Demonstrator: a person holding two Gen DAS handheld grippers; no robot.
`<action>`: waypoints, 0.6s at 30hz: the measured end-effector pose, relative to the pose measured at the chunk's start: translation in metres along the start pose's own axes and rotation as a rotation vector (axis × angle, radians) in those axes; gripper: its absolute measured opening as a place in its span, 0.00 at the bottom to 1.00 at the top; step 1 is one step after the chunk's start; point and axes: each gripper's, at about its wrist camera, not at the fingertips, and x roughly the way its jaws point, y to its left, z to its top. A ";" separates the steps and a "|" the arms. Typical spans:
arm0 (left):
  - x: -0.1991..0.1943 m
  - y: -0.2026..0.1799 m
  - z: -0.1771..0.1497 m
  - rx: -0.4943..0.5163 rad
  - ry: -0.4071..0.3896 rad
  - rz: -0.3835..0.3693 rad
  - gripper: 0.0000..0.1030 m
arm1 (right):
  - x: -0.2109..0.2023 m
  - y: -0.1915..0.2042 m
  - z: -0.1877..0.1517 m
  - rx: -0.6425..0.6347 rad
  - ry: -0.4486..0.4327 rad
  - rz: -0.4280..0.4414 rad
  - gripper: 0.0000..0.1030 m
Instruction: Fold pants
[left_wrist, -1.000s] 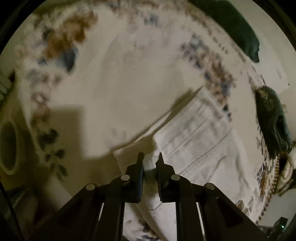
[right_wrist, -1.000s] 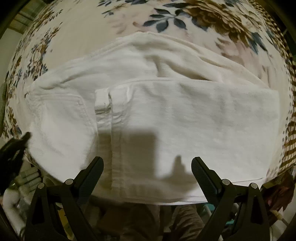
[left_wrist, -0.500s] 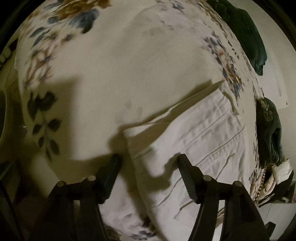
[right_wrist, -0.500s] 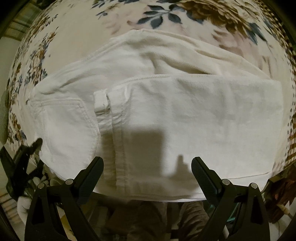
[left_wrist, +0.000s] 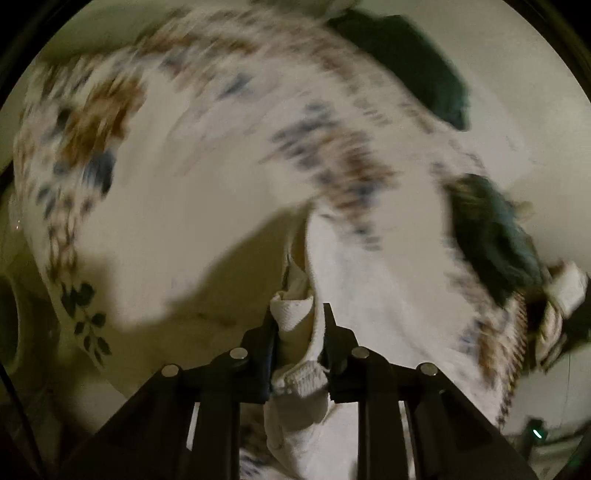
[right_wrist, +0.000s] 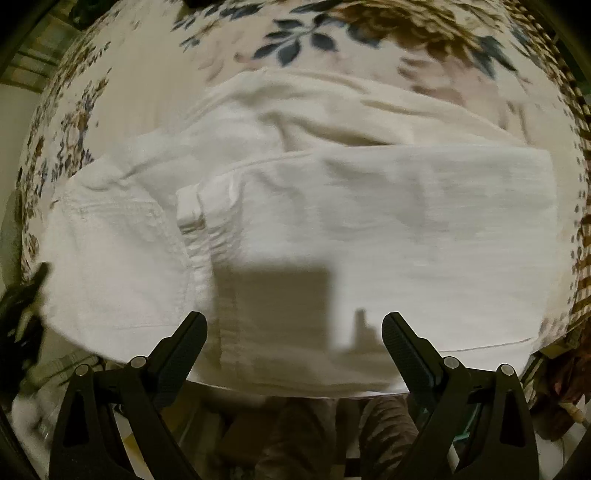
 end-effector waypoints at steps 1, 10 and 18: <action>-0.019 -0.022 -0.003 0.051 -0.014 -0.029 0.16 | -0.004 -0.009 -0.001 0.009 -0.009 0.007 0.95; -0.039 -0.203 -0.087 0.431 0.103 -0.201 0.15 | -0.046 -0.114 -0.003 0.105 -0.066 0.016 0.95; 0.069 -0.281 -0.177 0.578 0.341 -0.112 0.14 | -0.054 -0.212 -0.017 0.183 -0.065 -0.004 0.95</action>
